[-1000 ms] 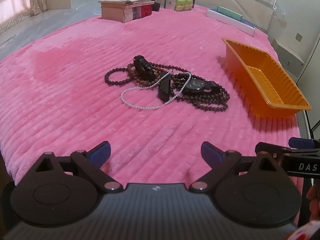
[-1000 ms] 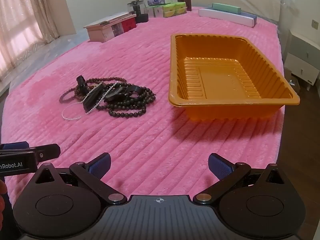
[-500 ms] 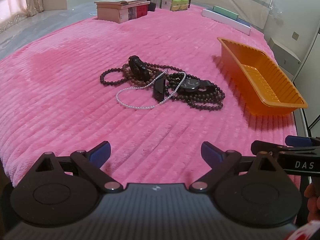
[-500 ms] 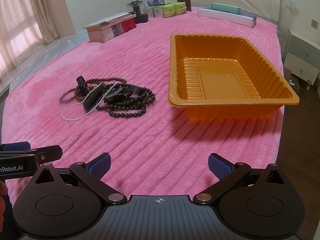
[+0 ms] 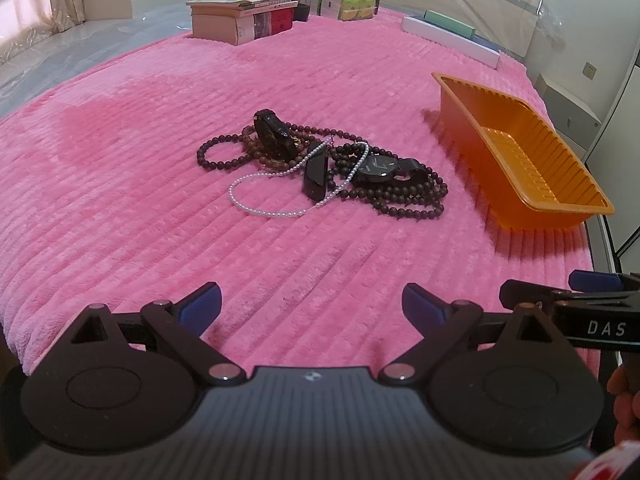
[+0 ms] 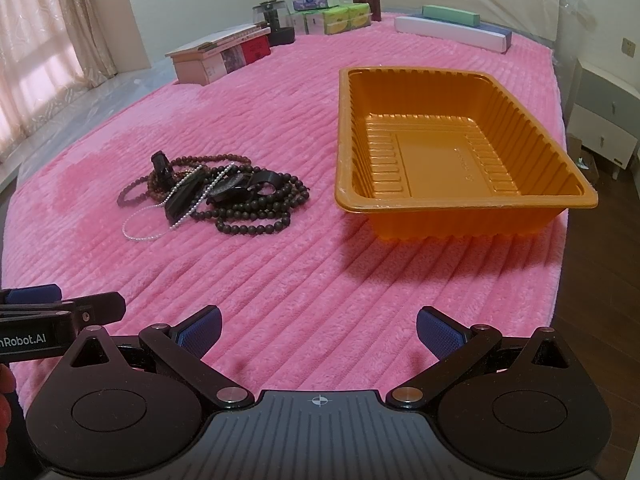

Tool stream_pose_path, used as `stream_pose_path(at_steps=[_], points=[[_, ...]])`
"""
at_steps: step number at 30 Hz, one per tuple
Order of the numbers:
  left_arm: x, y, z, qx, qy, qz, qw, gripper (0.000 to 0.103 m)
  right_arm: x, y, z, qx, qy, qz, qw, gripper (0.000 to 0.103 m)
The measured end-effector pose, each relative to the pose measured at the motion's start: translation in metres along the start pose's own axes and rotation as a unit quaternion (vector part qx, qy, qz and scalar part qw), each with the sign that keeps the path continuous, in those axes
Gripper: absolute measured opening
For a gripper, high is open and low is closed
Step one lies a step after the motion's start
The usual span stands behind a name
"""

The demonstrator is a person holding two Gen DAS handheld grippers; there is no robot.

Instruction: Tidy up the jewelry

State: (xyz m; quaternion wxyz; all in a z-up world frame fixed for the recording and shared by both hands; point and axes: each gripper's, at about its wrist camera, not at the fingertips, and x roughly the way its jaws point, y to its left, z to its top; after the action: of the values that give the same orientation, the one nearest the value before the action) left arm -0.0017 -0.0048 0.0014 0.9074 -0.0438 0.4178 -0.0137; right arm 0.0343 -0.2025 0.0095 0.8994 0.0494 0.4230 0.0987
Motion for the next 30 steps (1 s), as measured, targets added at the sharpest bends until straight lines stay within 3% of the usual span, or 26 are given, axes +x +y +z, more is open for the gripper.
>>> stream_pose_path(at_steps=[30], points=[[0.0001,-0.0023,-0.0008,0.000,0.000,-0.002,1.0000,0.096,0.0011,-0.0011,0.0005,0.000,0.000,0.000,1.000,0.103]])
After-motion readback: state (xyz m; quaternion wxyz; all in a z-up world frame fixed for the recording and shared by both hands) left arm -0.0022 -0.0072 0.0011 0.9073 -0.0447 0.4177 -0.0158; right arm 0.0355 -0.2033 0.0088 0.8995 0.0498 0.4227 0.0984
